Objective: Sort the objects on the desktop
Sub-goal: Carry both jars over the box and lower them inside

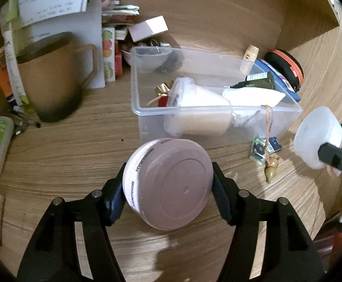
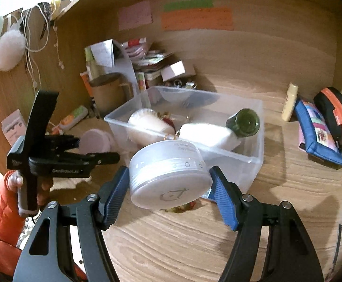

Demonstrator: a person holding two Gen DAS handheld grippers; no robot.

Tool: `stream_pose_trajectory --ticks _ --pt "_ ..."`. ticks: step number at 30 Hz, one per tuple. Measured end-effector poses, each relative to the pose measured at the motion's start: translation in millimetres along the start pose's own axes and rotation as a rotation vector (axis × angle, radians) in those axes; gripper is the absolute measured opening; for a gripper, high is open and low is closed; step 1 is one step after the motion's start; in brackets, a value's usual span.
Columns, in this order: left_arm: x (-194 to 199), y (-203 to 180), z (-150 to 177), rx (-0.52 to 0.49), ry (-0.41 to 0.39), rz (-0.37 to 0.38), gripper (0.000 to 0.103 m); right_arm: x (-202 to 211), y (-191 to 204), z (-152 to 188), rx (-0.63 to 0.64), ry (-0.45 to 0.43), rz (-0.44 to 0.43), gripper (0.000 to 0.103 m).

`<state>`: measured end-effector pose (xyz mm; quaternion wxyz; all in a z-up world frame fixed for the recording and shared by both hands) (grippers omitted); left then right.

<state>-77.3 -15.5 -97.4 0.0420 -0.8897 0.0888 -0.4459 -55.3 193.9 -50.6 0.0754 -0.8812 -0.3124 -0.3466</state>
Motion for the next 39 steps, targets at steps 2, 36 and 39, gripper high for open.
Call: stream_pose_trajectory --ticks 2,36,39 --pt "6.4 1.4 -2.0 0.003 -0.015 -0.006 0.064 4.2 -0.3 -5.0 0.006 -0.019 0.007 0.066" --pt "30.9 -19.4 -110.4 -0.094 -0.173 -0.009 0.064 -45.8 -46.9 -94.0 -0.013 -0.055 0.034 0.066" --pt "19.5 -16.4 -117.8 -0.096 -0.152 -0.009 0.064 -59.9 -50.7 -96.8 -0.008 -0.020 0.039 0.066"
Point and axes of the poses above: each gripper's, at about its wrist camera, not at the fingertips, and x roughly against the way its jaws point, y to its left, z to its underside, the point moved 3 cm from there along -x, roughly the way its jaws point, and after that the axes turned 5 degrees about y, right-handed, at the moved point
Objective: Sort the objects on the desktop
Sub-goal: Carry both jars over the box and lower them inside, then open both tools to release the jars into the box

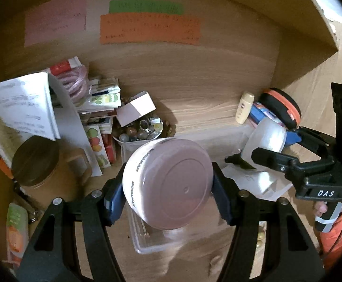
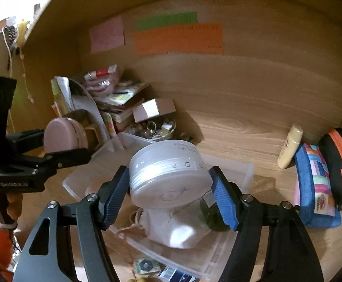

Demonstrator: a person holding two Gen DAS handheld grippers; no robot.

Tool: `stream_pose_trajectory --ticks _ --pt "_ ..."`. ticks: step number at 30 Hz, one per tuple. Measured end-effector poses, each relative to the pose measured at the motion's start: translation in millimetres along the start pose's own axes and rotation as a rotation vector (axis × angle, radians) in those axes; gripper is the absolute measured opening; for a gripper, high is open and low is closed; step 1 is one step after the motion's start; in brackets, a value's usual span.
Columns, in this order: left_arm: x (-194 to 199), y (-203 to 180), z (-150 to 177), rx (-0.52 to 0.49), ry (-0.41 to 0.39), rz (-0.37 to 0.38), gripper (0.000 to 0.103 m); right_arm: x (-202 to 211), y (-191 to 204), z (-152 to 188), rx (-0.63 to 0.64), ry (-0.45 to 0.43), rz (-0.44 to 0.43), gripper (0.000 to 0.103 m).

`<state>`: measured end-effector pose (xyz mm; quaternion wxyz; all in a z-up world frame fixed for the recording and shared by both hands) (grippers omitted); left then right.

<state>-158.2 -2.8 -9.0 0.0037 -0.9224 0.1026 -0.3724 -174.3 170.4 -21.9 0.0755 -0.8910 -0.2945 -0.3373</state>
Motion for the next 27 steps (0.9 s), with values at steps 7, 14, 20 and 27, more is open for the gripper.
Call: stream_pose_trajectory --ticks 7,14,20,27 --pt "-37.1 6.1 -6.7 0.011 0.062 0.002 0.064 -39.6 5.1 -4.5 0.031 0.075 -0.007 0.066" --pt "-64.6 13.0 -4.5 0.028 0.112 -0.004 0.064 -57.7 -0.7 6.3 0.032 0.125 0.006 0.066" --pt "-74.2 10.7 -3.8 0.008 0.130 -0.014 0.064 -57.4 2.1 10.8 0.049 0.131 0.008 0.066" --pt "-79.9 4.4 -0.9 -0.013 0.149 0.007 0.064 -61.5 0.9 14.7 0.032 0.153 -0.006 0.066"
Point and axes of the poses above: each gripper's, at about its wrist camera, not at the fingertips, and x roughly against the way its jaws point, y to its left, z to its underside, the point moved 3 cm from there along -x, roughly the way its jaws point, and after that the axes turned 5 degrees about y, right-handed, at the moved point
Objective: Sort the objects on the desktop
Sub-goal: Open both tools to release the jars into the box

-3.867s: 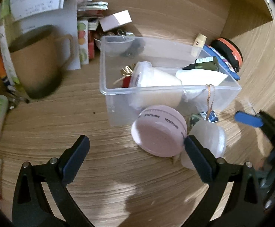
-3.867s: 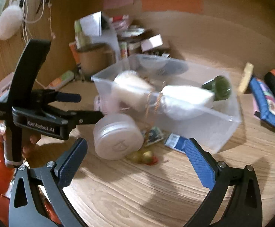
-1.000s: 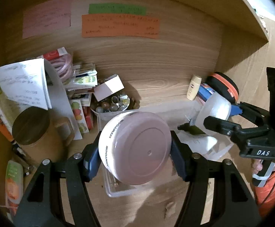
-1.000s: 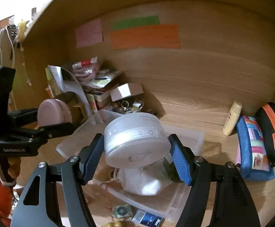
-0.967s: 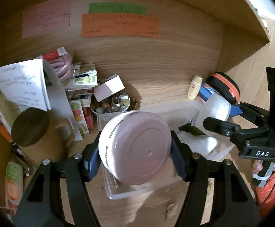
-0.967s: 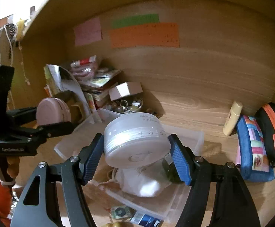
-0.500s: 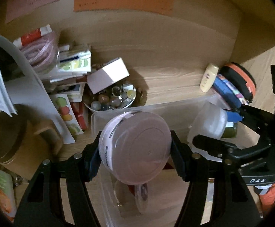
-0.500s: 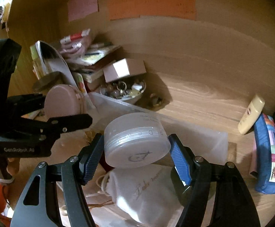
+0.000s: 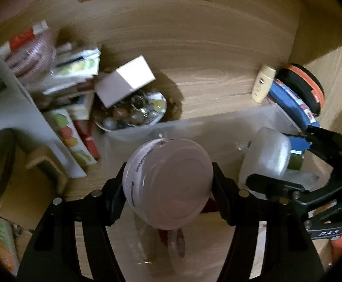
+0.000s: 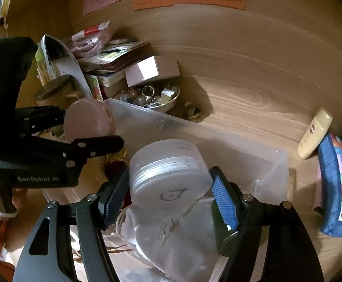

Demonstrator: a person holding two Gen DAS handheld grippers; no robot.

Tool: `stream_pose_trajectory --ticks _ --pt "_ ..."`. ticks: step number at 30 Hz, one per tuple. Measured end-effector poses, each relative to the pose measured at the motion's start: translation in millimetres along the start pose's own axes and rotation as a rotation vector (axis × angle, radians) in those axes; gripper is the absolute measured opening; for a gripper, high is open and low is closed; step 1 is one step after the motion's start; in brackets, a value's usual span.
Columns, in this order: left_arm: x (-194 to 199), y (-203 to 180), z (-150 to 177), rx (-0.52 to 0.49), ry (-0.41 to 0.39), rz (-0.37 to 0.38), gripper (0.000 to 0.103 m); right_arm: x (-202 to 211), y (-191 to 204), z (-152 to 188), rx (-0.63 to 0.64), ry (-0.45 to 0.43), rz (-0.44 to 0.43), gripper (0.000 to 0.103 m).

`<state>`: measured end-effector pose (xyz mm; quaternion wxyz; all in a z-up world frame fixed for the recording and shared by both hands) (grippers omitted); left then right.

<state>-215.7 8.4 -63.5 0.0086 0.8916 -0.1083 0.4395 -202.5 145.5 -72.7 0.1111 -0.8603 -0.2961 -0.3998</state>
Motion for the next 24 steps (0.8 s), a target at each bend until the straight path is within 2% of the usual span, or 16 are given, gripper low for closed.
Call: stream_pose_trajectory --ticks 1,7,16,20,21,24 --pt "-1.7 -0.1 0.4 0.002 0.009 0.014 0.064 0.1 0.4 1.0 0.001 0.001 0.000 0.066" --pt "-3.5 -5.9 2.1 -0.026 0.005 -0.018 0.064 -5.3 5.6 5.2 0.036 0.027 0.028 0.066" --pt "-4.0 -11.5 6.1 -0.045 0.005 -0.036 0.065 -1.9 6.2 5.5 0.034 0.007 0.033 0.067" --pt "3.2 -8.5 5.8 -0.026 -0.023 -0.028 0.071 3.7 6.1 3.6 0.028 -0.021 0.048 0.076" --pt "5.5 -7.9 5.6 -0.023 -0.034 -0.041 0.077 5.3 5.6 2.7 0.023 -0.031 0.054 0.081" --pt "12.7 -5.8 5.6 -0.019 -0.061 -0.045 0.082 8.4 2.7 0.4 0.011 -0.043 0.049 0.082"
Point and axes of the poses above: each gripper's, at about its wrist camera, not at the fingertips, and x roughly against the way its jaws point, y to its left, z to its underside, the point moved 3 cm from there along -x, roughly the way its jaws point, and after that the axes turned 5 degrees about y, right-handed, at the moved point
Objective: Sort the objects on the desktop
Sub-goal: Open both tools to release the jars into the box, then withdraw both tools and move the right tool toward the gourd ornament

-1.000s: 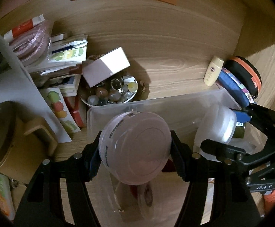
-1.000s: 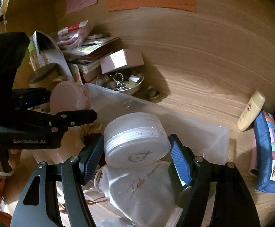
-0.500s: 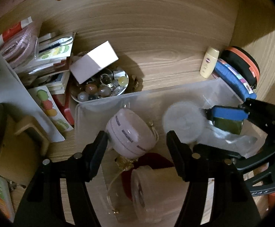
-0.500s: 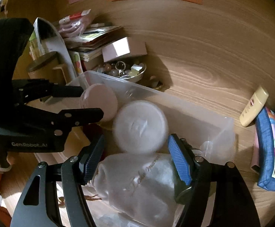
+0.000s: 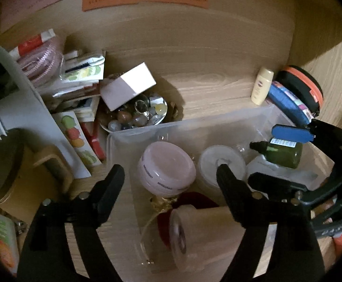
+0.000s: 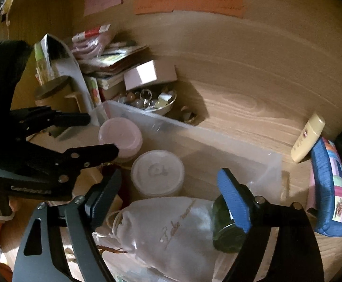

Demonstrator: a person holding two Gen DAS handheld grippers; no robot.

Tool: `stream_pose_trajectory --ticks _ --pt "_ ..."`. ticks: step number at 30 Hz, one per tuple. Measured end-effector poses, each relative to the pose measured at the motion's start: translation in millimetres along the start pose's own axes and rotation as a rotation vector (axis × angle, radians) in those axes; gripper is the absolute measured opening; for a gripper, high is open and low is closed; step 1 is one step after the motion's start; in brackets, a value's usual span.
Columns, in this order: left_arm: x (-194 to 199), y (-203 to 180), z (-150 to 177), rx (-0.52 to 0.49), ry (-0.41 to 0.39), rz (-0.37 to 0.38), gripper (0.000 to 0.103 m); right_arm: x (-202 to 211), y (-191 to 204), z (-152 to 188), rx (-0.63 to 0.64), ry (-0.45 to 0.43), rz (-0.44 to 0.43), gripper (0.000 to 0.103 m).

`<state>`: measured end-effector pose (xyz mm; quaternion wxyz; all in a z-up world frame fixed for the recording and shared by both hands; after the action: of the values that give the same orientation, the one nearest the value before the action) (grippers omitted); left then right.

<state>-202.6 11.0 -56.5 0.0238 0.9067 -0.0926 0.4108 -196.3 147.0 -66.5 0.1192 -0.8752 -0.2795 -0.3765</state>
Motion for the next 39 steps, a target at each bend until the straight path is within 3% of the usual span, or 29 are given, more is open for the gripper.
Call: stream_pose_trajectory --ticks 5,9,14,16,21,30,39 --pt "8.1 3.6 -2.9 0.015 -0.019 -0.008 0.085 7.3 -2.1 -3.7 -0.012 -0.022 0.002 0.083" --pt "23.5 10.9 -4.8 0.042 -0.053 -0.019 0.095 15.8 -0.5 -6.2 -0.002 -0.041 0.032 0.087" --pt "40.4 15.8 -2.0 0.058 -0.066 -0.038 0.096 39.8 5.4 -8.7 0.023 -0.092 0.078 0.090" --pt "47.3 15.3 1.4 0.055 -0.073 -0.050 0.096 52.8 7.5 -7.2 0.023 -0.124 0.094 0.097" --pt "66.0 12.2 13.5 0.040 -0.099 -0.080 0.096 81.8 11.5 2.9 0.018 -0.168 0.117 0.099" --pt "95.8 -2.1 38.6 -0.008 -0.152 -0.158 0.101 107.3 15.9 30.8 0.006 -0.177 0.155 0.103" --pt "105.9 -17.2 72.3 -0.041 -0.142 -0.164 0.101 116.4 11.9 65.5 -0.033 -0.143 0.173 0.103"
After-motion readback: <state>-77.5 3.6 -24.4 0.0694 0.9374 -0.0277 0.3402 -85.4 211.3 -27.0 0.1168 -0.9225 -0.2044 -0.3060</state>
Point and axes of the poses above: each gripper's, at about its wrist camera, not at the fingertips, and x roughly against the way its jaws point, y to its left, z to its underside, the point moved 3 cm from there along -x, roughly the way its jaws point, and after that the axes turned 5 degrees about y, right-handed, at the moved point
